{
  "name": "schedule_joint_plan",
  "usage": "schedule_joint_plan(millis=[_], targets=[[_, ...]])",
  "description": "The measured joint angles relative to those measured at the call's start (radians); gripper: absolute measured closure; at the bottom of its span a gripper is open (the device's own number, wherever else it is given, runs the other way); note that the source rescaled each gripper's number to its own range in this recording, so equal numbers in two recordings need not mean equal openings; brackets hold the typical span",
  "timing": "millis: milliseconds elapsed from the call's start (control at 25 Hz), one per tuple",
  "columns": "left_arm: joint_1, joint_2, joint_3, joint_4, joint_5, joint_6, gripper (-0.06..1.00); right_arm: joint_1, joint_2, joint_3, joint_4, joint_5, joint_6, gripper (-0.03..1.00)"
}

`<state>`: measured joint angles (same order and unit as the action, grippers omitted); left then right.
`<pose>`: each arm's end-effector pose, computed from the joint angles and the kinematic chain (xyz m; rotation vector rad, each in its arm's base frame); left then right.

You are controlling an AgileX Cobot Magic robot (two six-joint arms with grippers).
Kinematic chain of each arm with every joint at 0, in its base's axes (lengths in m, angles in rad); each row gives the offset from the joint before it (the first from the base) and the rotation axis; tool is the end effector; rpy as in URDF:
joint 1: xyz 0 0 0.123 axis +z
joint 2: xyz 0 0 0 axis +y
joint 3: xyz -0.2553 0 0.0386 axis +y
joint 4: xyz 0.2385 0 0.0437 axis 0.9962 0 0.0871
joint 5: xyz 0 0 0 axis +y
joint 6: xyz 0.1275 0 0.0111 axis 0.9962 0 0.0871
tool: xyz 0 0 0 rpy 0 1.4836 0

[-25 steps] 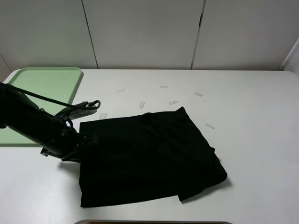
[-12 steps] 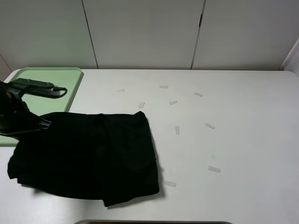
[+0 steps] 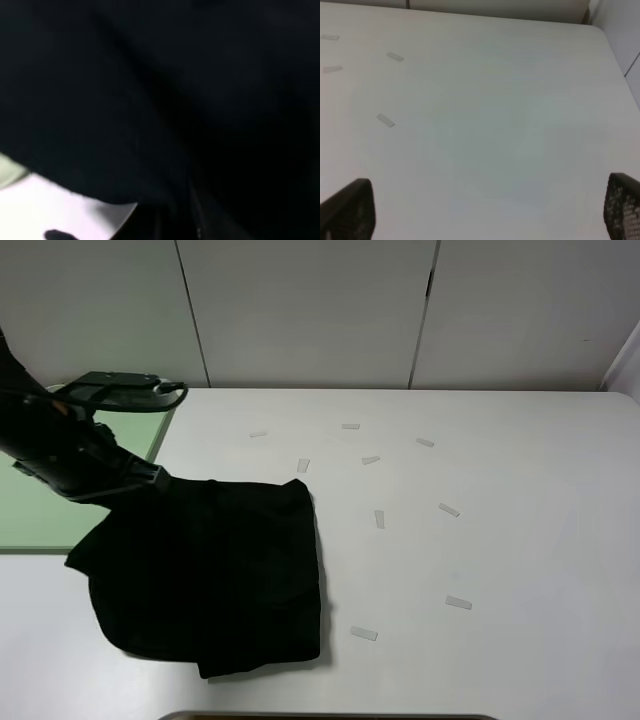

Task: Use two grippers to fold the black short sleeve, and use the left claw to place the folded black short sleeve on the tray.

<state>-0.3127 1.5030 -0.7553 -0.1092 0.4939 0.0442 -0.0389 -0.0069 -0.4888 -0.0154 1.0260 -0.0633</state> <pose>0.2623 -0.0917 0.1334 0.3702 2.7085 -0.1749 0.0489 -0.0036 0.2568 -0.0242 2.0146 -0.0834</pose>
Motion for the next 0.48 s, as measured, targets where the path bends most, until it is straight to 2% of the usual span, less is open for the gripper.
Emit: schedule_joint_plan(millis=[80,280,480], targets=[[-0.052,0.0,0.0,-0.051,-0.042,0.034,0.94,0.0,0.0,0.0,0.0,0.0,0.0,-0.03],[-0.185,0.001,0.0,-0.117,-0.109,0.051,0.94,0.0,0.0,0.0,0.0,0.0,0.0,-0.03],[-0.259,0.001,0.0,-0.168,-0.177,0.052,0.94,0.0,0.0,0.0,0.0,0.0,0.0,-0.03]])
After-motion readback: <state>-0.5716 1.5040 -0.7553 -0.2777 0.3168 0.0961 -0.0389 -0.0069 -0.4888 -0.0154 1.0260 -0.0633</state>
